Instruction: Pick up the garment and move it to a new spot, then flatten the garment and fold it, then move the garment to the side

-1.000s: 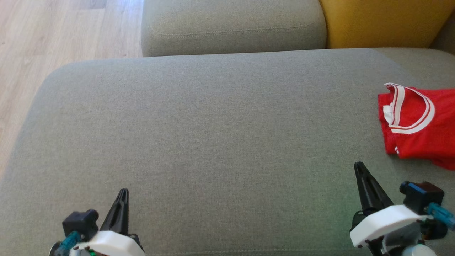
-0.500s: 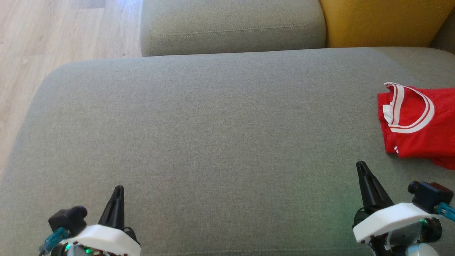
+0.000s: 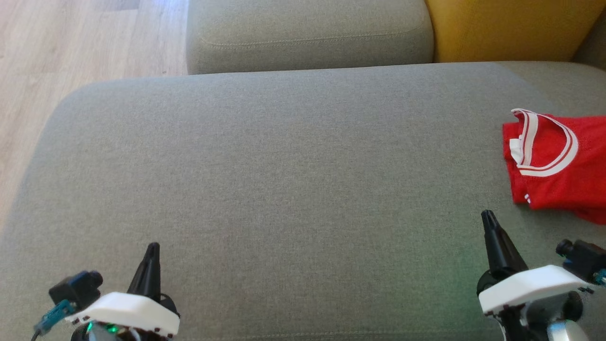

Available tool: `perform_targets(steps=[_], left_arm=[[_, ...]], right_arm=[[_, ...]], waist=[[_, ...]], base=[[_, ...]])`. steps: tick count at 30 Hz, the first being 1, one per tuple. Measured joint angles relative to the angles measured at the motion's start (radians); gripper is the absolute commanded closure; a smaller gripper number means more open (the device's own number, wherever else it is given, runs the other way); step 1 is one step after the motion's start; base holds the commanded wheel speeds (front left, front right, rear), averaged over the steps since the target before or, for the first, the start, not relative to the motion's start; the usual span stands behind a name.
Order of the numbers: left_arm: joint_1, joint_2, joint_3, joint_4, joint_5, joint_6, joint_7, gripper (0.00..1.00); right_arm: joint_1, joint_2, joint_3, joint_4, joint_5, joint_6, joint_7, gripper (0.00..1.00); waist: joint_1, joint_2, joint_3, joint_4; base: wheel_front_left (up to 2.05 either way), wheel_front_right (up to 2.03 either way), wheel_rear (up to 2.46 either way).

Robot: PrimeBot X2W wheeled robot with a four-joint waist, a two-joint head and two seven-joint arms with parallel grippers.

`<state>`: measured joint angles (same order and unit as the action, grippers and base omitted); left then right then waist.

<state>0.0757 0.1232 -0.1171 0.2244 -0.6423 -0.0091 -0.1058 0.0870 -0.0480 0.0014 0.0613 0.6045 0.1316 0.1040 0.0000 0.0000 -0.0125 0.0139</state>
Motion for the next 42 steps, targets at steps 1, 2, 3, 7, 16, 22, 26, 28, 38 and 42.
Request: perform_targets(steps=[1, 2, 3, 7, 16, 22, 26, 28, 38, 42], left_arm=[[-0.001, -0.001, 0.001, 0.000, -0.010, -0.001, 0.002, 1.00], [-0.001, -0.002, 0.002, 0.000, -0.021, -0.001, 0.008, 1.00], [-0.001, -0.003, 0.002, 0.002, -0.032, -0.001, 0.009, 1.00], [-0.001, -0.006, 0.007, 0.003, -0.076, -0.009, 0.017, 1.00], [-0.021, -0.012, 0.033, 0.007, -0.172, -0.019, 0.043, 1.00], [-0.022, -0.019, 0.039, 0.009, -0.226, -0.027, 0.053, 1.00], [-0.025, -0.026, 0.049, 0.010, -0.269, -0.031, 0.062, 1.00], [-0.028, -0.027, 0.058, 0.012, -0.291, -0.036, 0.066, 1.00], [-0.045, -0.034, 0.074, 0.020, -0.399, -0.045, 0.088, 1.00], [-0.051, -0.036, 0.089, 0.024, -0.443, -0.050, 0.097, 1.00]], right_arm=[[-0.001, 0.000, -0.001, 0.001, 0.012, 0.000, 0.000, 1.00], [-0.001, 0.000, -0.002, 0.003, 0.022, 0.000, 0.000, 1.00], [-0.001, 0.000, -0.003, 0.007, 0.033, 0.000, 0.000, 1.00], [-0.003, 0.000, -0.006, 0.017, 0.081, 0.000, -0.003, 1.00], [-0.020, 0.000, -0.013, 0.040, 0.185, 0.000, -0.004, 1.00], [-0.021, -0.001, -0.018, 0.050, 0.243, 0.000, -0.004, 1.00], [-0.031, -0.001, -0.023, 0.060, 0.288, 0.000, -0.006, 1.00], [-0.041, -0.001, -0.026, 0.064, 0.313, 0.000, -0.006, 1.00], [-0.051, -0.001, -0.040, 0.088, 0.426, 0.000, -0.007, 1.00], [-0.063, -0.001, -0.044, 0.097, 0.472, 0.000, -0.007, 1.00]], waist=[[0.0000, 0.0000, 0.000, 0.000], [0.0000, 0.0000, 0.000, 0.000], [0.0000, 0.0000, 0.001, 0.000], [0.0000, 0.0000, 0.001, -0.001], [0.0000, 0.0000, 0.003, -0.002], [0.0000, 0.0000, 0.004, -0.003], [0.0000, 0.0000, 0.004, -0.004], [0.0000, 0.0000, 0.005, -0.004], [0.0000, 0.0000, 0.007, -0.006], [0.0000, 0.0000, 0.007, -0.006]], base=[[0.00, 0.00, 0.00], [0.00, 0.00, 0.00], [0.00, 0.00, 0.00], [0.00, 0.00, 0.00], [0.00, 0.00, 0.00], [0.00, 0.00, 0.00], [0.00, 0.00, 0.00], [0.00, 0.00, 0.00], [0.00, 0.00, 0.00], [0.00, 0.00, 0.00]])
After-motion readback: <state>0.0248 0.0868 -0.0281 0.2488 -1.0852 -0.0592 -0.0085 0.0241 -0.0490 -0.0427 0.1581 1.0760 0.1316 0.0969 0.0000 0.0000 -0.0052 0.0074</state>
